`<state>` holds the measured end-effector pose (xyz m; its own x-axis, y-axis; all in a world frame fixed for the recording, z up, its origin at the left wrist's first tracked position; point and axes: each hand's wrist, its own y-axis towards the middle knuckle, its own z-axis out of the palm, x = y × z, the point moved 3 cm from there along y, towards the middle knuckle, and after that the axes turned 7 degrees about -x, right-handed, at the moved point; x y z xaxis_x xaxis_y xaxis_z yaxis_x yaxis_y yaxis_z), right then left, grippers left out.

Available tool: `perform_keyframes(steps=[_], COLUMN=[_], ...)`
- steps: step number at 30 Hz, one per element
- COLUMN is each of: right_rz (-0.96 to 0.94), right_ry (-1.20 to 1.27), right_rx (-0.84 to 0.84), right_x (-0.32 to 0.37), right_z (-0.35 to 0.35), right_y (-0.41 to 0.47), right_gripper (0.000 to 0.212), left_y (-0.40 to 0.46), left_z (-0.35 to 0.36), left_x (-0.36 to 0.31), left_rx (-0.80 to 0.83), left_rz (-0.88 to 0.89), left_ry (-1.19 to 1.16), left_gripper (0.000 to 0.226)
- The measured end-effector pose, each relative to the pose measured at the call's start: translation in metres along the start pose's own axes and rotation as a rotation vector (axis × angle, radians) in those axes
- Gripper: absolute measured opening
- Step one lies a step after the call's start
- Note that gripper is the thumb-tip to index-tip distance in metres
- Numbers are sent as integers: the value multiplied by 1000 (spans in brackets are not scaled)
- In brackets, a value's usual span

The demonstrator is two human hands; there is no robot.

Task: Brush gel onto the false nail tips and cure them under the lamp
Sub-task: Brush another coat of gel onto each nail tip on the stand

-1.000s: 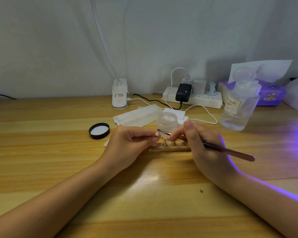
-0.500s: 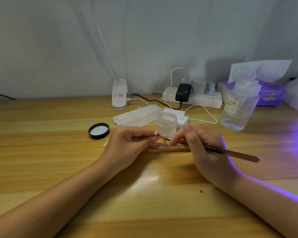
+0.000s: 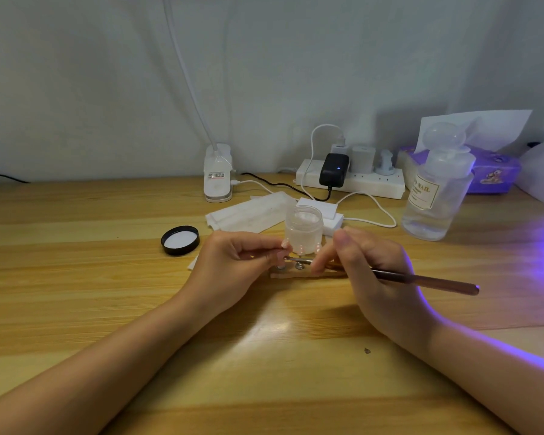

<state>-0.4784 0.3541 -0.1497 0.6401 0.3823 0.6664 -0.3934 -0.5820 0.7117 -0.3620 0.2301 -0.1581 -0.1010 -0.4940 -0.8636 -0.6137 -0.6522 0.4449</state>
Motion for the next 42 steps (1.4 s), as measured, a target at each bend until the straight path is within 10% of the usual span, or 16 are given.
perform_keyframes(steps=[42], right_rz=[-20], right_ry=[-93], right_rx=[-33], right_x=[0], right_z=[2], right_y=[3], right_gripper=[39], left_y=[-3], left_z=[-2], left_x=[-5], left_rx=[19], left_rz=[20], left_ry=[103], left_gripper=[19])
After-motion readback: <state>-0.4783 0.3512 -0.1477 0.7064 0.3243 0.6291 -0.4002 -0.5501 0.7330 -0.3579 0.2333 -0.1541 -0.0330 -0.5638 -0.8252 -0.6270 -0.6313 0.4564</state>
